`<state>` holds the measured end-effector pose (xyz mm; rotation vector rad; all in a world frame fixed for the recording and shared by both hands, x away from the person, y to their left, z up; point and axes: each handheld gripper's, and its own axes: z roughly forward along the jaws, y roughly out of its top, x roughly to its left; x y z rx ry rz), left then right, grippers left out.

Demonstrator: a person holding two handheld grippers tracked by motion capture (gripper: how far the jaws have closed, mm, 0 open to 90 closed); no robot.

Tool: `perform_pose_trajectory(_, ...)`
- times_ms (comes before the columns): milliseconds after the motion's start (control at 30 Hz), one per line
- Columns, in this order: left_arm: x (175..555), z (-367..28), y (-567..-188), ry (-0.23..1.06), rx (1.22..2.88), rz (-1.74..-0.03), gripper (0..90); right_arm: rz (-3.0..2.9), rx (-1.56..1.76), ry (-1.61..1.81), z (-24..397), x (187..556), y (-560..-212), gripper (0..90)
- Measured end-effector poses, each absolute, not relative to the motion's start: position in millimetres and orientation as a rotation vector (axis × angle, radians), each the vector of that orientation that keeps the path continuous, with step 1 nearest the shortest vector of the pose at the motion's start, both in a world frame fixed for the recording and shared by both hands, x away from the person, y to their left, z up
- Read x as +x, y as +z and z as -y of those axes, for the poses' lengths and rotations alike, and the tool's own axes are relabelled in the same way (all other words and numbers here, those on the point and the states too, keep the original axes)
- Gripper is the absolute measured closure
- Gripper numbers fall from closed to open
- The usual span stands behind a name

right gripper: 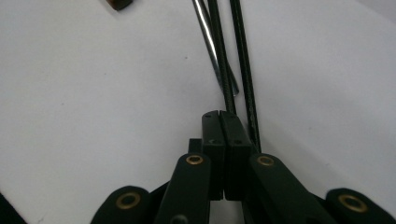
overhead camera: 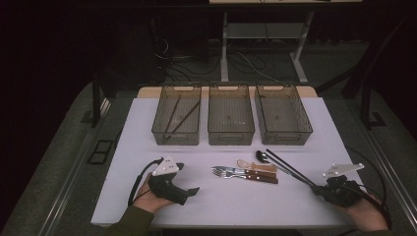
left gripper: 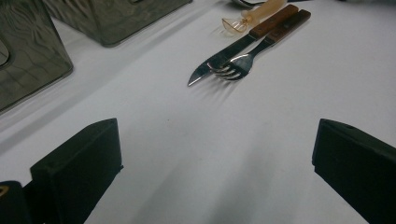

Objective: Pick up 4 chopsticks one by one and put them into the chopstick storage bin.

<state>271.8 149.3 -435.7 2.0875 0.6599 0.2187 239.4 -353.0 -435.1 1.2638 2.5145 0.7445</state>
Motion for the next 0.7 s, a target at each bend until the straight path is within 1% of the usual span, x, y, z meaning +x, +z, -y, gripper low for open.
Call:
perform_pose_trajectory(400, 271.9, -149.1, -436.0, 0.217, 2.089, -0.658, 0.6, -2.485, 1.276, 0.741, 357.6, 245.3, -435.5, 88.8)
perform_pose_trajectory(467, 271.9, -149.1, -436.0, 0.217, 2.088, -0.658, 0.6, -2.478, 1.283, 0.776, 358.5, 245.1, -432.9, 86.3)
perform_pose_trajectory(567, 271.7, -149.0, -436.0, 0.216, 2.089, -0.657, 0.6, -2.438, 1.282, 0.855, 359.8, 247.3, -425.2, 80.2)
perform_pose_trajectory(633, 271.7, -149.1, -435.8, 0.215, 2.089, -0.656, 0.6, -2.413, 1.274, 0.916, 359.9, 252.2, -420.0, 73.8)
perform_pose_trajectory(700, 271.8, -148.9, -436.2, 0.213, 2.086, -0.660, 0.6, -2.403, 1.261, 0.964, 358.5, 259.6, -416.1, 69.2)
